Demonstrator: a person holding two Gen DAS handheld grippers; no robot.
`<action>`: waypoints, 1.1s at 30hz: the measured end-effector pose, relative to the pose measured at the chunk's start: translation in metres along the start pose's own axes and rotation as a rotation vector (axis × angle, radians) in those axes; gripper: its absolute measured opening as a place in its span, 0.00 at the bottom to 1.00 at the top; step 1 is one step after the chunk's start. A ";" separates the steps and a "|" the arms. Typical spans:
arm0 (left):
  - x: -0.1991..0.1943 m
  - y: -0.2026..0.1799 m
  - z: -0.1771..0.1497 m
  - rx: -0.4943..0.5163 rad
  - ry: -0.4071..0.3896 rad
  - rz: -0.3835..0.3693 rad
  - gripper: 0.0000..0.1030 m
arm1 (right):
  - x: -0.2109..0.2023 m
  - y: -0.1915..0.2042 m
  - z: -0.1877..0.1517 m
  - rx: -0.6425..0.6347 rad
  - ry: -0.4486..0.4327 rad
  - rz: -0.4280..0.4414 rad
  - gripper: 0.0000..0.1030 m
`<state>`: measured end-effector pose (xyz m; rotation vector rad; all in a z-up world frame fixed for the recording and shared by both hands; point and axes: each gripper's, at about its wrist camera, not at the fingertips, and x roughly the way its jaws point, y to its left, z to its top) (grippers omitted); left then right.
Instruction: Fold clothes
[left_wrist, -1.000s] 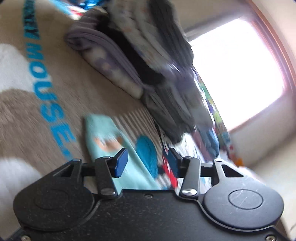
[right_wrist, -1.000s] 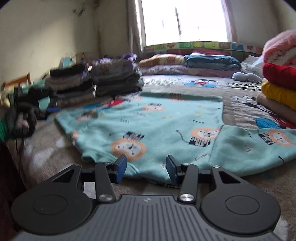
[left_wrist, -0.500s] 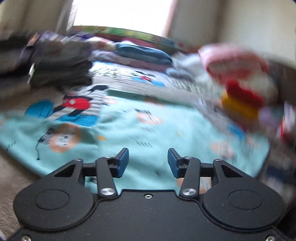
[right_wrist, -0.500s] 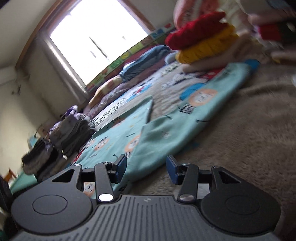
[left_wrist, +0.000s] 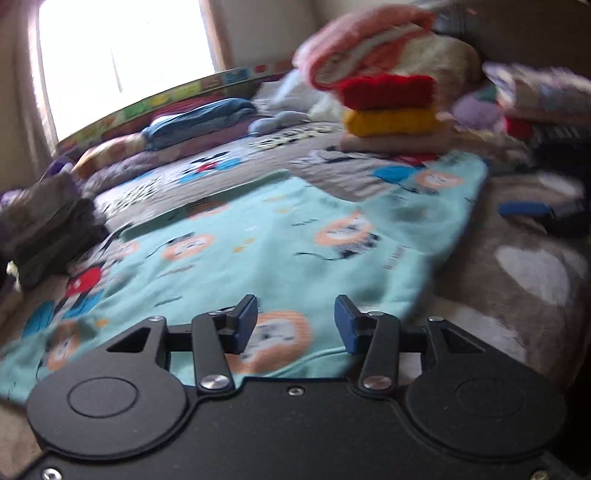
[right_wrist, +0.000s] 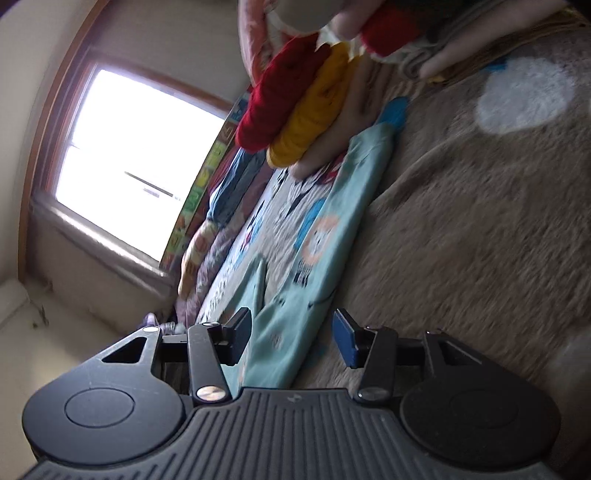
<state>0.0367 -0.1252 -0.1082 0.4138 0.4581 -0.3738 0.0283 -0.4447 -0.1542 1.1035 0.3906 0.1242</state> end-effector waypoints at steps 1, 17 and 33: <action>0.003 -0.013 0.003 0.048 -0.003 -0.008 0.45 | -0.001 -0.004 0.004 0.023 -0.010 0.003 0.49; 0.096 -0.153 0.069 0.570 -0.032 0.085 0.46 | -0.025 -0.046 0.040 0.162 -0.134 -0.001 0.53; 0.173 -0.211 0.115 0.787 -0.017 0.198 0.35 | -0.040 -0.073 0.059 0.319 -0.330 0.003 0.53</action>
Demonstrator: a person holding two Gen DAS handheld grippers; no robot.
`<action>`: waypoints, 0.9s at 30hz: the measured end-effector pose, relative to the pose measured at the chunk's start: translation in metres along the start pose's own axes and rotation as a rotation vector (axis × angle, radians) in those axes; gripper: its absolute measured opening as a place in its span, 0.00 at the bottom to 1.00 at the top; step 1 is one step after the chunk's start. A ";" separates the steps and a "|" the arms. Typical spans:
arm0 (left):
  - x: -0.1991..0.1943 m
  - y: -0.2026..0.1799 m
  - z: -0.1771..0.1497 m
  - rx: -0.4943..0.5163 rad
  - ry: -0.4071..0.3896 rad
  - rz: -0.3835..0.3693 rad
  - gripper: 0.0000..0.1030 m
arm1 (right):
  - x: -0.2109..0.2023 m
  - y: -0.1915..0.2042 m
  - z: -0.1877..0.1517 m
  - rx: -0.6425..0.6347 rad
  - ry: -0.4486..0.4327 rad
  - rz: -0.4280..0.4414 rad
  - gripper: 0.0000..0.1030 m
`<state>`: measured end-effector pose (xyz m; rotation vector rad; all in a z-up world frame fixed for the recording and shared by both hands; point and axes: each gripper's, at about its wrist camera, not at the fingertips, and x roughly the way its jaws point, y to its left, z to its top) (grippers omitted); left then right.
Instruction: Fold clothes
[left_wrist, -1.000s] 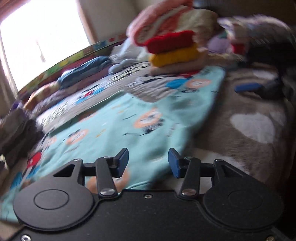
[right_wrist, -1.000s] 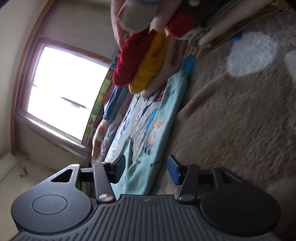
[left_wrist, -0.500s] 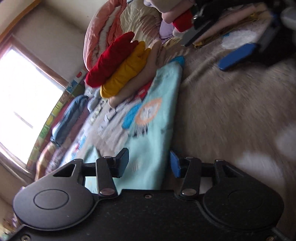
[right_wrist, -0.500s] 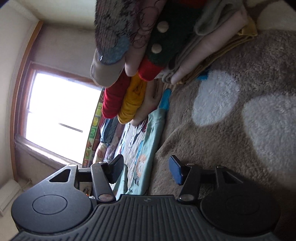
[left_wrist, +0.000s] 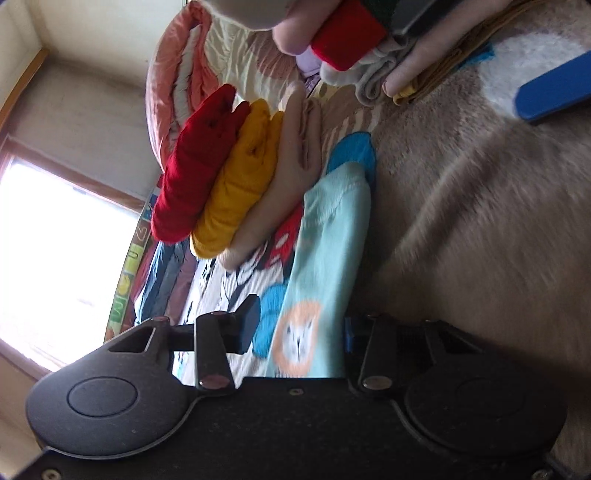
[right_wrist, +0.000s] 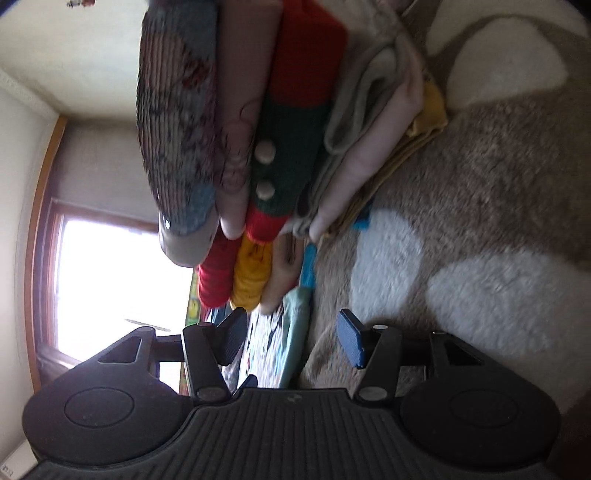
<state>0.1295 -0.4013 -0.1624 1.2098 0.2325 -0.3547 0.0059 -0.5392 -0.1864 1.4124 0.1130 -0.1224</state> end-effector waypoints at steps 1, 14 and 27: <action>0.004 -0.002 0.004 0.012 0.003 0.005 0.34 | 0.002 0.000 0.000 0.001 -0.006 -0.001 0.53; 0.028 0.026 0.023 -0.126 0.050 -0.049 0.03 | 0.009 0.005 0.002 -0.005 -0.061 0.025 0.56; -0.019 0.194 -0.063 -0.745 -0.022 -0.299 0.03 | 0.051 0.098 -0.092 -0.563 0.244 0.193 0.59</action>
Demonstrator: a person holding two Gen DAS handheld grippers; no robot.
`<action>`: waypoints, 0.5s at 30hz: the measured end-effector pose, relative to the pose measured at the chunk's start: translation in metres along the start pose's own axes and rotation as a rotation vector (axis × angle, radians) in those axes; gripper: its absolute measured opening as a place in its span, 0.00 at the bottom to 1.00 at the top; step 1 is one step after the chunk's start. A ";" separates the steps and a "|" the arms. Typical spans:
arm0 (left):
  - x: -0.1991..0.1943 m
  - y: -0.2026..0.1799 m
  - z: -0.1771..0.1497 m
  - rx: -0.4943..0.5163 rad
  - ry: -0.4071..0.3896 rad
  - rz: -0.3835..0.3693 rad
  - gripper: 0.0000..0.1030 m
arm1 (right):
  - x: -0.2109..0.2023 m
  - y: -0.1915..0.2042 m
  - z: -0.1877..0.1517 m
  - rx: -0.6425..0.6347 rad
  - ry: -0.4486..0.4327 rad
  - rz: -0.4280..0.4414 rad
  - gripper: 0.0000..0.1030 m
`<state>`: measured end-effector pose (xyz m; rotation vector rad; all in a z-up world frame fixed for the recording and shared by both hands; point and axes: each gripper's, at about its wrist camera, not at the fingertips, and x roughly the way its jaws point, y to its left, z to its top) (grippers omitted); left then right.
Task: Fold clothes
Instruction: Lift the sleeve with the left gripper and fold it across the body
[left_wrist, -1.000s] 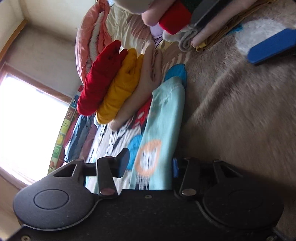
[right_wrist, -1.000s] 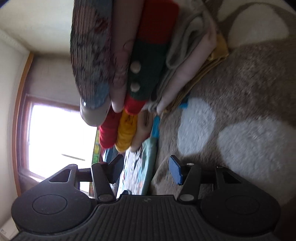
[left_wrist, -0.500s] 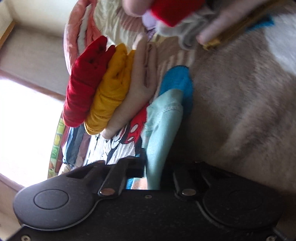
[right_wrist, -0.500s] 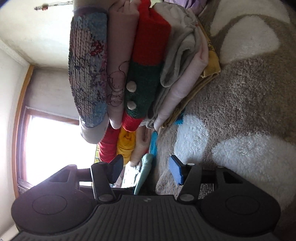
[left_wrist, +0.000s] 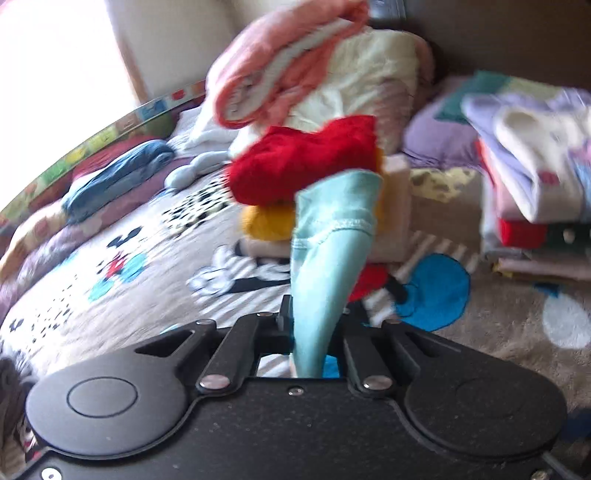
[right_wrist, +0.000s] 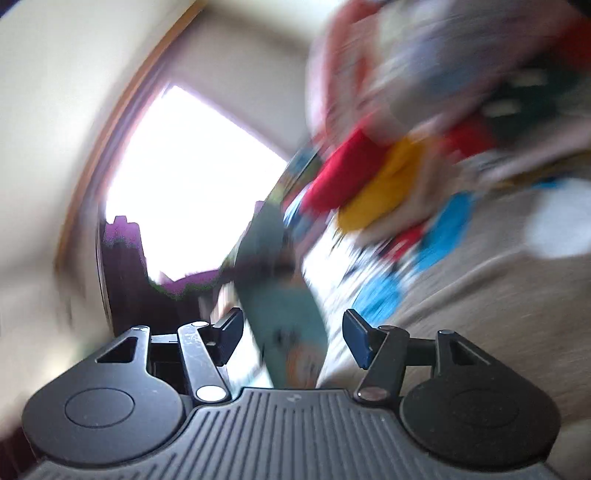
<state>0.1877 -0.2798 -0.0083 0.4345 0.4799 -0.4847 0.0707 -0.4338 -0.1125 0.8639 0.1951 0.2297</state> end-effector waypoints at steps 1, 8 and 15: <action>-0.006 0.010 0.000 -0.024 -0.006 0.000 0.03 | 0.011 0.014 -0.007 -0.072 0.053 -0.004 0.59; -0.040 0.072 -0.005 -0.210 -0.052 0.014 0.03 | 0.060 0.073 -0.077 -0.430 0.319 -0.112 0.59; -0.074 0.124 -0.025 -0.339 -0.097 0.028 0.03 | 0.058 0.094 -0.121 -0.535 0.407 -0.149 0.59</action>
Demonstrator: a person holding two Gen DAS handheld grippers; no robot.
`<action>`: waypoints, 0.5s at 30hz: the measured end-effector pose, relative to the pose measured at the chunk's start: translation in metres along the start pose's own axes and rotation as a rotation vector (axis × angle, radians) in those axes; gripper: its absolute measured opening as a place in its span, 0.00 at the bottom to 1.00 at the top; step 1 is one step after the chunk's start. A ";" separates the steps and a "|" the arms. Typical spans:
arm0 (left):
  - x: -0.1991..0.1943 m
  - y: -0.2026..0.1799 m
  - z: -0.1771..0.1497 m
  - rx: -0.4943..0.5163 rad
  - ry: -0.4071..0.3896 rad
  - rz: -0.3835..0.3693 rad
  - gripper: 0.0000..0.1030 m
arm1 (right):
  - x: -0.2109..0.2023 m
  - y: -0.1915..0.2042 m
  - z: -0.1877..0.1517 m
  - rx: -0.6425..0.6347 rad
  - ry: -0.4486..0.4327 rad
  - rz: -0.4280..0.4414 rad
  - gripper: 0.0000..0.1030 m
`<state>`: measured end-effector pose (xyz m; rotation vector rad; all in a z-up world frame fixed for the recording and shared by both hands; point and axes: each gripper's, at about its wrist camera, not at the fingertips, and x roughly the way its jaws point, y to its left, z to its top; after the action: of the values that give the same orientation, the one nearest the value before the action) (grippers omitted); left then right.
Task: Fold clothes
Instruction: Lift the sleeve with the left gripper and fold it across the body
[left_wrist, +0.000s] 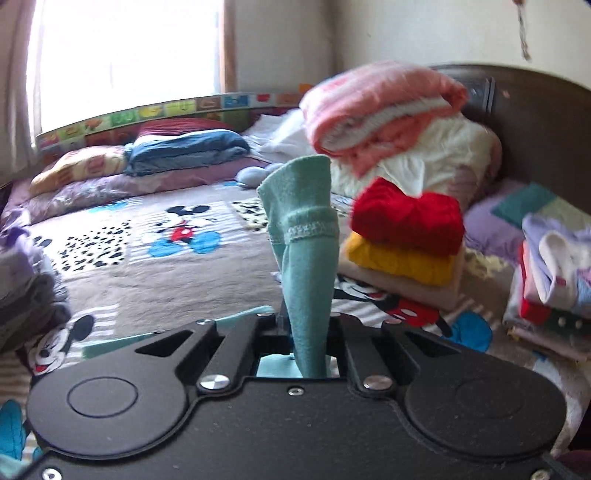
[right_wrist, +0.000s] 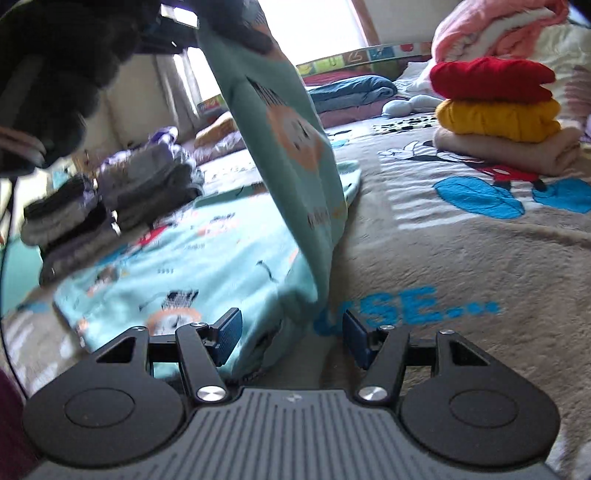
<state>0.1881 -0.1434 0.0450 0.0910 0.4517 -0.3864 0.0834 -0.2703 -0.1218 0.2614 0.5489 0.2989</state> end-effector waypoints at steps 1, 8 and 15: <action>-0.004 0.009 -0.001 -0.020 -0.007 -0.002 0.03 | 0.001 0.004 -0.003 -0.013 0.008 -0.006 0.59; -0.036 0.062 -0.011 -0.143 -0.073 -0.055 0.03 | -0.002 0.027 -0.011 -0.077 -0.020 -0.015 0.61; -0.069 0.108 -0.027 -0.233 -0.158 -0.063 0.03 | 0.004 0.049 -0.021 -0.238 -0.006 -0.089 0.59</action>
<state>0.1614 -0.0148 0.0511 -0.1793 0.3408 -0.3973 0.0651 -0.2203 -0.1251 0.0080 0.5120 0.2744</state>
